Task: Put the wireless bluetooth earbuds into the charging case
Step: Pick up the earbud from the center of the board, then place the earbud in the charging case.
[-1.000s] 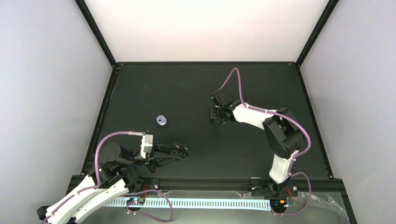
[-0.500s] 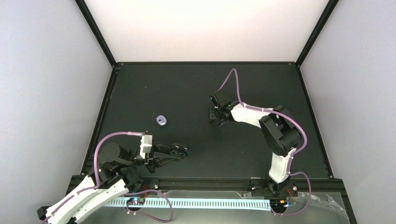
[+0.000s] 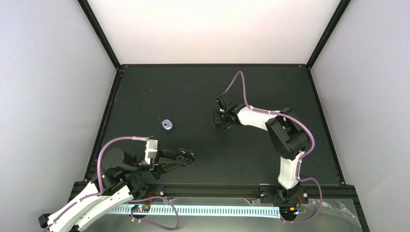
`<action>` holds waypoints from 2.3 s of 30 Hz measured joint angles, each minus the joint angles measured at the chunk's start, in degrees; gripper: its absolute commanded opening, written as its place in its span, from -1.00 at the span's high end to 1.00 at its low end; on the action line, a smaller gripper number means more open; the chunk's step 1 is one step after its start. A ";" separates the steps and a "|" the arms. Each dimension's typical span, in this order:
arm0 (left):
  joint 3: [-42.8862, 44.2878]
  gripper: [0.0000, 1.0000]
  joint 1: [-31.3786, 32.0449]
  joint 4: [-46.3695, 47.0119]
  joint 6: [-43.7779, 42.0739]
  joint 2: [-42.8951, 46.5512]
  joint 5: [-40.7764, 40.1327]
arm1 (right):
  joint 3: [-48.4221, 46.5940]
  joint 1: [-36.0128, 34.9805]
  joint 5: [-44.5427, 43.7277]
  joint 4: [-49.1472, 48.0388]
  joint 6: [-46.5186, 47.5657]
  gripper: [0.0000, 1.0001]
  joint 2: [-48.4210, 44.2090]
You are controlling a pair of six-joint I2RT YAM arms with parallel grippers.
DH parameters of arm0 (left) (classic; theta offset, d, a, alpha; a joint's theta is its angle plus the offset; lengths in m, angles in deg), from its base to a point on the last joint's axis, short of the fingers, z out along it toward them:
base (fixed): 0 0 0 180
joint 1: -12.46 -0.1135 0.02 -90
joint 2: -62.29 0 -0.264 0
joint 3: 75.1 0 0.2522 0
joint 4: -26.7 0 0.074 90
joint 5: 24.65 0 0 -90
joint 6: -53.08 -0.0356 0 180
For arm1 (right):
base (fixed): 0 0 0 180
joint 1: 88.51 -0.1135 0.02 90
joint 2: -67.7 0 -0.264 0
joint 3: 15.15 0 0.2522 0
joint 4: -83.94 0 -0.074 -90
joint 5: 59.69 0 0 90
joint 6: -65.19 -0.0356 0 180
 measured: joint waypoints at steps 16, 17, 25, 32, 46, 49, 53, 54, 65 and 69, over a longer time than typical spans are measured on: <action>0.00 0.97 0.00 0.00 0.00 0.00 -0.02 | -0.04 0.00 1.57 -1.77 -0.44 0.98 0.00; 0.00 0.97 0.00 0.00 0.00 0.00 -0.02 | 0.04 0.00 1.73 -1.90 -0.44 0.98 -0.07; 0.00 0.97 0.00 0.00 0.00 0.00 0.00 | 5.77 0.00 2.93 -1.84 0.55 0.98 -9.64; -0.04 0.97 0.00 1.33 0.02 -0.31 0.15 | 10.05 -0.07 10.16 0.39 9.88 0.98 -36.24; -0.11 0.97 0.00 10.54 0.48 -9.88 1.01 | 10.29 -3.21 21.57 13.66 20.06 0.98 -60.35; -0.13 0.97 0.00 12.11 -0.20 -11.32 0.02 | 9.60 -3.21 22.03 13.70 14.45 0.98 -60.87; -0.11 0.97 0.00 14.80 -1.92 -13.49 -4.24 | 6.75 -3.21 20.33 12.26 3.43 0.98 -62.29; -0.11 0.97 0.00 15.87 -2.69 -14.25 -6.03 | 5.38 -3.21 19.23 12.07 0.31 0.98 -62.64; 0.07 0.97 0.00 31.76 -11.26 -25.66 -25.59 | -11.43 -4.66 5.53 20.22 -26.69 0.98 -58.34; 0.07 0.97 0.00 39.41 -13.03 -30.01 -29.79 | -16.79 -7.67 0.24 27.21 -34.36 0.98 -55.15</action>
